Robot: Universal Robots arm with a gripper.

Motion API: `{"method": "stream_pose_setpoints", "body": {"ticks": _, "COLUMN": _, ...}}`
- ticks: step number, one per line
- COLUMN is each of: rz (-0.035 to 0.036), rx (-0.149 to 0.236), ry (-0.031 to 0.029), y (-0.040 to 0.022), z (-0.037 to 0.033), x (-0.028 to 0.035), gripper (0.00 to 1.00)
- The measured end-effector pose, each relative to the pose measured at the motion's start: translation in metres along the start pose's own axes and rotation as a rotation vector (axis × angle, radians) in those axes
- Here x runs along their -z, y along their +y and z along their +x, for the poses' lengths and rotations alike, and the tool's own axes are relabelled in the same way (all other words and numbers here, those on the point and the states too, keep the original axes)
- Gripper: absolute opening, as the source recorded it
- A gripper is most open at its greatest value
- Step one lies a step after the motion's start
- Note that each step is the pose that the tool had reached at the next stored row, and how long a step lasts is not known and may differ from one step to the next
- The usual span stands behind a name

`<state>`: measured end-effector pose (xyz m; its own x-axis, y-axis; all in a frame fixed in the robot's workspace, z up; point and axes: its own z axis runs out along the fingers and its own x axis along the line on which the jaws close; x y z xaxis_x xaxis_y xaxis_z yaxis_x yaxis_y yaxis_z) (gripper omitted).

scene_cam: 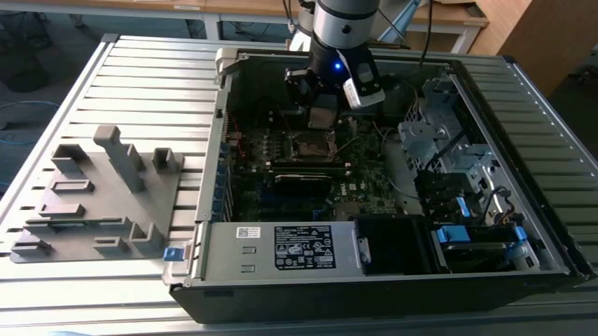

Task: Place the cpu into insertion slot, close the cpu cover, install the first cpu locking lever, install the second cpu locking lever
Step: 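Place the cpu into insertion slot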

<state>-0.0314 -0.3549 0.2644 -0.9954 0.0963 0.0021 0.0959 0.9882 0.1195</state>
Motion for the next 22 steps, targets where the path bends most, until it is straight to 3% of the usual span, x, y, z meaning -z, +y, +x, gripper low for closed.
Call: {"method": "stream_pose_setpoints", "body": {"ticks": 22, "rz": -0.0002, "rx": -0.015, "ry": -0.0018, "y": -0.0001, "z": 0.0009, "x": -0.0001, "gripper": 0.54}}
